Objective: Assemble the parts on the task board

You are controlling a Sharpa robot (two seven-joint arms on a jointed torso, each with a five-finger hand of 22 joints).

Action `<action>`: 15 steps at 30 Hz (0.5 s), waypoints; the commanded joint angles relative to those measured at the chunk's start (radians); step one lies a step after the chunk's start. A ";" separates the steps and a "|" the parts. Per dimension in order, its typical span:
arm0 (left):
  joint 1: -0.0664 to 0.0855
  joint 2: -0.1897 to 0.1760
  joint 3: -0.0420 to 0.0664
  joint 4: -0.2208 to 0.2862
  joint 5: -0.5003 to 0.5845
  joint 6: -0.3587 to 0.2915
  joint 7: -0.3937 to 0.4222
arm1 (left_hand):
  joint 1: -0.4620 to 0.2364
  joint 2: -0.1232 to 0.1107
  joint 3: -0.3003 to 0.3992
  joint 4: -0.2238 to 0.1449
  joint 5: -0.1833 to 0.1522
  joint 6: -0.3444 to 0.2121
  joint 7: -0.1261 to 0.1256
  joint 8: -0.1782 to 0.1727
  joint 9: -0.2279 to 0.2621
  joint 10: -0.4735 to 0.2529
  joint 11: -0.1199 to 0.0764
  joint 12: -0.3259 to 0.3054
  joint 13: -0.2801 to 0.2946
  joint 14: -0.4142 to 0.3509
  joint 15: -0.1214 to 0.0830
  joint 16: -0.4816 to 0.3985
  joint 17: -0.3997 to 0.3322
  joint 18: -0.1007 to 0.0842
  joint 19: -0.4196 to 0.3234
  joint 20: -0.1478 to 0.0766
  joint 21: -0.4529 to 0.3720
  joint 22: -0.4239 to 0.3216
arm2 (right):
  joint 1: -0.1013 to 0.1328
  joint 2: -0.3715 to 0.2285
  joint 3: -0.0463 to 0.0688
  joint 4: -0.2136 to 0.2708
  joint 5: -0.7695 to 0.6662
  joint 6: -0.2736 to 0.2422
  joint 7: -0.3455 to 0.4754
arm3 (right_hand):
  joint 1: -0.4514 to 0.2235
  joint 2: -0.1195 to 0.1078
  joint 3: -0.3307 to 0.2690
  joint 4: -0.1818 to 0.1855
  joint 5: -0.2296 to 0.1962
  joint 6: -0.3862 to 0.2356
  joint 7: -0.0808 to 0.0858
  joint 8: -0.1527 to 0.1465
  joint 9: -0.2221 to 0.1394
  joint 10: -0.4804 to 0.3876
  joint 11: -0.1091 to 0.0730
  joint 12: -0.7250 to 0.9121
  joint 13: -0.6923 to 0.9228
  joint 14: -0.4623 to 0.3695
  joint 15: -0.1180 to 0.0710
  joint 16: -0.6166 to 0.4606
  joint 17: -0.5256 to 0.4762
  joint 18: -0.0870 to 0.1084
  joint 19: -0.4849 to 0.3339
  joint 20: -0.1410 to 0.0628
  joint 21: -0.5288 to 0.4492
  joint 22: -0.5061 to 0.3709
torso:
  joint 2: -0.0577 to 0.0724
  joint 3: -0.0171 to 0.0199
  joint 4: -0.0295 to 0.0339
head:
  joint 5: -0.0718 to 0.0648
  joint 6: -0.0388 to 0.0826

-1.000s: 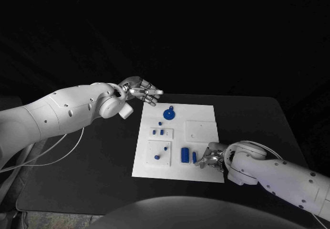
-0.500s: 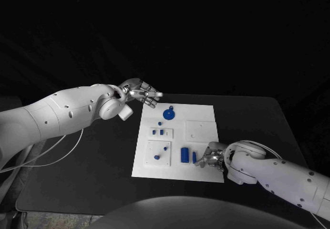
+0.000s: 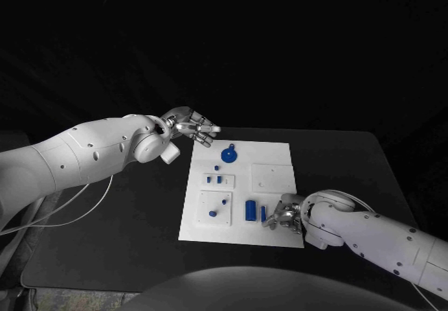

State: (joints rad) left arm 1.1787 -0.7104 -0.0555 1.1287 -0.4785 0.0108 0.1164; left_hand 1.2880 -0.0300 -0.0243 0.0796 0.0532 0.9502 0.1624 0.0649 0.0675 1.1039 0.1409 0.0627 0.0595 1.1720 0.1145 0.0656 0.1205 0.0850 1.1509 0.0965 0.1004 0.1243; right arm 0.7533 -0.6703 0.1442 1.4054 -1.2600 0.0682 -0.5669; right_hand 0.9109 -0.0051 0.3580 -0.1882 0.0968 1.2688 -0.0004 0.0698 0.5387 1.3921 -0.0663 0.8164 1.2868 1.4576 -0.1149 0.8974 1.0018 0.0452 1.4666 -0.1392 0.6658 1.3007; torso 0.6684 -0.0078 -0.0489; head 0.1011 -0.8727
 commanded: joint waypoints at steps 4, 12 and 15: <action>0.001 0.003 0.000 0.001 -0.002 0.015 0.003 | -0.001 0.006 0.001 -0.006 -0.003 -0.001 0.004 0.000 0.001 -0.005 -0.001 0.001 0.002 -0.006 0.003 -0.004 0.001 0.011 -0.001 0.006 0.003 0.000 | -0.006 0.003 -0.002 -0.005 0.028 0.028 -0.004 | -0.004 -0.003 -0.003 -0.009 0.001 -0.001 -0.005 -0.005 -0.001 -0.002 -0.002 0.006 0.001 0.000 0.000 0.005 -0.001 -0.008 0.053 0.001 0.000 -0.001 | 0.000 -0.0003 0.0002 | 0.001 0.000; 0.001 0.001 0.000 0.000 -0.003 0.016 0.002 | -0.001 0.006 0.001 -0.006 -0.003 -0.001 0.004 0.000 0.001 -0.005 -0.001 0.001 0.002 -0.006 0.003 -0.004 0.001 0.011 -0.001 0.006 0.003 0.000 | -0.009 -0.009 -0.002 0.004 0.027 0.026 0.000 | 0.001 -0.013 -0.010 -0.009 0.011 -0.001 -0.005 -0.006 0.000 -0.002 -0.002 0.006 0.000 0.000 0.000 0.006 -0.002 -0.008 0.053 0.002 0.001 0.000 | 0.000 0.0000 -0.0009 | 0.002 0.000; 0.001 0.001 0.000 0.000 -0.003 0.016 0.002 | -0.001 0.006 0.001 -0.006 -0.003 -0.001 0.004 0.000 0.001 -0.005 -0.001 0.001 0.002 -0.006 0.003 -0.004 0.001 0.011 -0.001 0.006 0.003 0.000 | -0.010 -0.017 -0.002 0.013 0.025 0.021 0.005 | 0.003 -0.018 -0.013 -0.005 0.012 0.000 -0.005 -0.006 -0.001 -0.003 -0.002 0.006 0.000 -0.001 0.000 0.006 -0.002 -0.008 0.053 0.001 0.000 0.000 | 0.000 -0.0001 -0.0009 | 0.001 0.000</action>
State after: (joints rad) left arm 1.1787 -0.7108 -0.0558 1.1276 -0.4798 0.0129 0.1144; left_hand 1.2880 -0.0301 -0.0243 0.0796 0.0532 0.9502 0.1624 0.0649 0.0675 1.1039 0.1409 0.0627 0.0595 1.1721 0.1145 0.0655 0.1204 0.0851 1.1509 0.0964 0.1004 0.1245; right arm 0.7466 -0.6835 0.1435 1.4156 -1.2335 0.0746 -0.5647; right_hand 0.9174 -0.0121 0.3509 -0.1948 0.1018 1.2694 -0.0003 0.0662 0.5388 1.3921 -0.0663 0.8202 1.2869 1.4575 -0.1149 0.8974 1.0006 0.0451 1.4666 -0.1391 0.6658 1.3007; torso 0.6684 -0.0078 -0.0494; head 0.1031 -0.8727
